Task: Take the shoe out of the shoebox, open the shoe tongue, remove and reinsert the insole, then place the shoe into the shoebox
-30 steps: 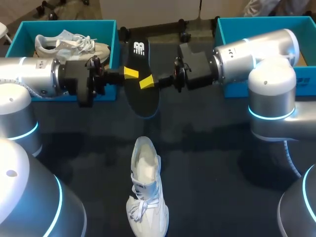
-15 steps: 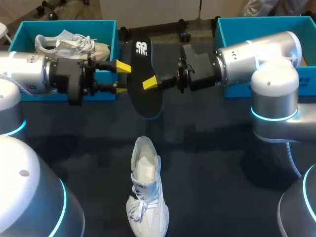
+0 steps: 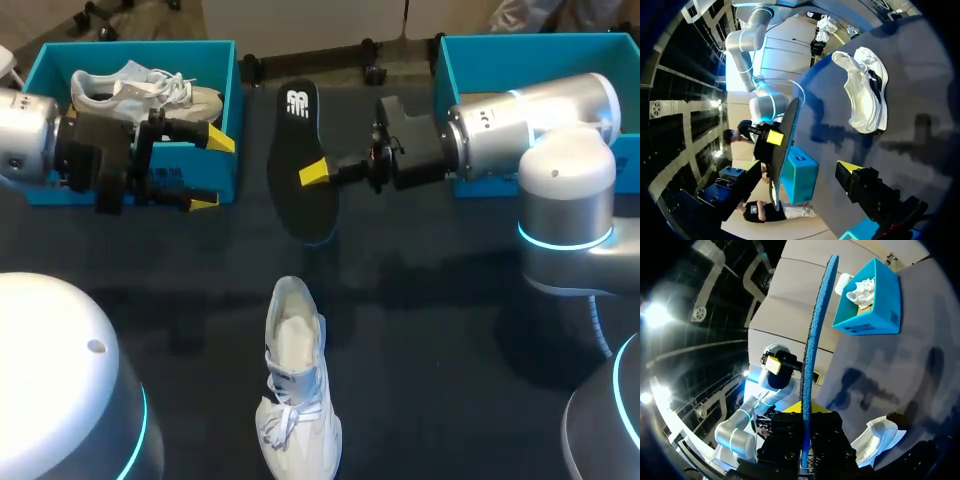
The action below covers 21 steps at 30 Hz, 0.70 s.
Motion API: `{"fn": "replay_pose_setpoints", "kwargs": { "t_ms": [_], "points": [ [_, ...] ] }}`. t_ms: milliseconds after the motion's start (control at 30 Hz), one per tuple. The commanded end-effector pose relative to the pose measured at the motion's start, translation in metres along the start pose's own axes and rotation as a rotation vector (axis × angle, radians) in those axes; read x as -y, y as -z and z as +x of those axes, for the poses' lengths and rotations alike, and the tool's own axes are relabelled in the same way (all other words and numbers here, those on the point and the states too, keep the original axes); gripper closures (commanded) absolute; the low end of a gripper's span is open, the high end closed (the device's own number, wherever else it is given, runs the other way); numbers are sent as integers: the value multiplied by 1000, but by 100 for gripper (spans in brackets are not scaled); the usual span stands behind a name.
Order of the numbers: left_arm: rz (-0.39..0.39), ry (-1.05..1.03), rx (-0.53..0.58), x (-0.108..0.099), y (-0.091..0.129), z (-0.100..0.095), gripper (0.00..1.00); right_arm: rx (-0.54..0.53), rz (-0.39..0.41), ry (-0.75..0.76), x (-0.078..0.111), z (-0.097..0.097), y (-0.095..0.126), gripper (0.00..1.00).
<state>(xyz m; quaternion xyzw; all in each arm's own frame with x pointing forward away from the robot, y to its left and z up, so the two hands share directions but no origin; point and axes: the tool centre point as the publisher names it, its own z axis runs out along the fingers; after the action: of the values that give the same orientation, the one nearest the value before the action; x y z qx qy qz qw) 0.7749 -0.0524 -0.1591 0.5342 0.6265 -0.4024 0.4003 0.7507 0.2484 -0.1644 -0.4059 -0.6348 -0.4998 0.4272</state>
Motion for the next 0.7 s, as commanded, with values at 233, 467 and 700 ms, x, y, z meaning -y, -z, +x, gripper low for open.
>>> {"fn": "replay_pose_setpoints", "kwargs": {
  "t_ms": [233,467,700],
  "points": [
    [-31,78,20,5,2,-1,0,39,-14,6,-3,-1,0,100],
    [-136,330,-17,-1,15,-1,0,57,4,52,0,-7,8,100],
    [-234,540,-143,-3,27,7,0,90,40,60,0,-18,14,100]
  ]
}}
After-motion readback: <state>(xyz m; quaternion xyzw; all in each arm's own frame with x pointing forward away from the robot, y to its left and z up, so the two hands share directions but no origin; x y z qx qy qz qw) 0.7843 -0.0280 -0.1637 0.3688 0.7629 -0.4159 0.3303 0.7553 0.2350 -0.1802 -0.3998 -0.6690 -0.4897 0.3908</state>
